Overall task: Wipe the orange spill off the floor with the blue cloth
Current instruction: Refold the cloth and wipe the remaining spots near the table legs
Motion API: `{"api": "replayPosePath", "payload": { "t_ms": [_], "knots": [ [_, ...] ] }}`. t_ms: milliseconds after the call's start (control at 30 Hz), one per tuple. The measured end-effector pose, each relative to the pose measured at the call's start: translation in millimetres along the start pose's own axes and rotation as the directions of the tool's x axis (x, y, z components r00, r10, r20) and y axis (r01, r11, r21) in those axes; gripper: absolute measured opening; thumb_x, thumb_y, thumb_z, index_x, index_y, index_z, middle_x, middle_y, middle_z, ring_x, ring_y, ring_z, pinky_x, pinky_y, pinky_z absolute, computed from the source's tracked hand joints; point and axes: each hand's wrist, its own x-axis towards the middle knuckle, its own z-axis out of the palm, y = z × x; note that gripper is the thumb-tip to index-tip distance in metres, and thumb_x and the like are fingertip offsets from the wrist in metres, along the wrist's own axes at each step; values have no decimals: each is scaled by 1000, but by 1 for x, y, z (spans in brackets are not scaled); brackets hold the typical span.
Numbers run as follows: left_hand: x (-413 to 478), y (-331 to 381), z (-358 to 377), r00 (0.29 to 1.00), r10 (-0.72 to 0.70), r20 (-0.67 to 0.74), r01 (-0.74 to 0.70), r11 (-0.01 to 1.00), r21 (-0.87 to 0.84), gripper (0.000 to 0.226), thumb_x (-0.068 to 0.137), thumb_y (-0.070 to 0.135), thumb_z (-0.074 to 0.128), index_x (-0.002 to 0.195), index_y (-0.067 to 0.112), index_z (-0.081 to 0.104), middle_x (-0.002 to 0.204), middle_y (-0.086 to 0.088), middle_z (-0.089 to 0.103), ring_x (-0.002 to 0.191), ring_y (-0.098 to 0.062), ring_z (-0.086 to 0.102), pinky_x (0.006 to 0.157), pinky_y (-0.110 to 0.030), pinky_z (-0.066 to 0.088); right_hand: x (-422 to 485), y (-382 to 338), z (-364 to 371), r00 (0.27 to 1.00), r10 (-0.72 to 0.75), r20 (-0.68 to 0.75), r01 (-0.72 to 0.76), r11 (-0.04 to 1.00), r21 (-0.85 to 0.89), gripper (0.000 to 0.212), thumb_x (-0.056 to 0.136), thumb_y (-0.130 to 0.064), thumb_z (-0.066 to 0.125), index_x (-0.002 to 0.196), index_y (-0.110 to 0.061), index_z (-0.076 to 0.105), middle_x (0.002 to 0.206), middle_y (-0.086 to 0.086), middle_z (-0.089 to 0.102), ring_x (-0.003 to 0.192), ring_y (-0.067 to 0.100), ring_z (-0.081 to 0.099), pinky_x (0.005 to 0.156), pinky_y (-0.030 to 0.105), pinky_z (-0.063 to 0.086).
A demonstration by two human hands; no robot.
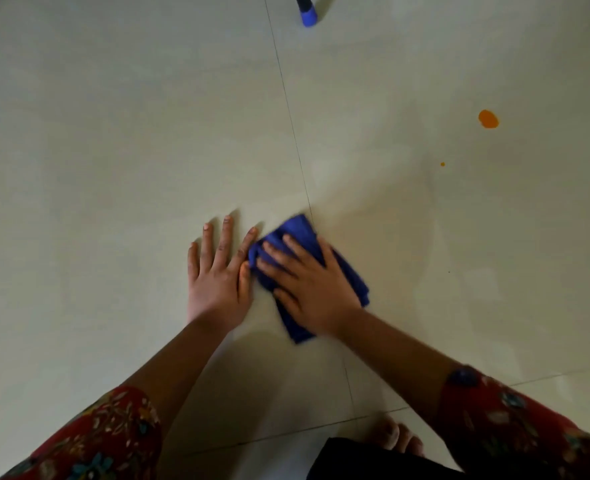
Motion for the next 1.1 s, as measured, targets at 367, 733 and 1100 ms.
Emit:
{"api": "replayPosePath", "payload": {
  "t_ms": [367,733,1100],
  "knots": [
    [-1,1,-2,1000,16,-12,-16,1000,-15,55,99,43,17,153,41,5,164,1,-4,150,-28,-9,120,-52,7,12,66,-18,862,501,-76,-505,861,-56,60,94,-47,20,153,-32,17,162,-5,14,149,28,8,112,66,12],
    [0,1,-1,1000,11,-29,-12,1000,-9,56,99,43,20,152,43,3,164,2,-5,150,-28,-9,120,-50,6,-29,114,-28,994,106,39,-101,989,-111,55,99,-50,22,152,-40,14,161,-10,12,150,23,6,111,64,15],
    [-3,1,-2,999,24,-35,-24,1000,-19,56,100,44,20,152,44,1,164,3,-6,150,-27,-11,120,-51,4,-118,34,-12,853,-477,211,487,874,6,53,100,-42,37,151,-41,22,160,-18,13,150,15,4,115,54,5]
  ]
}}
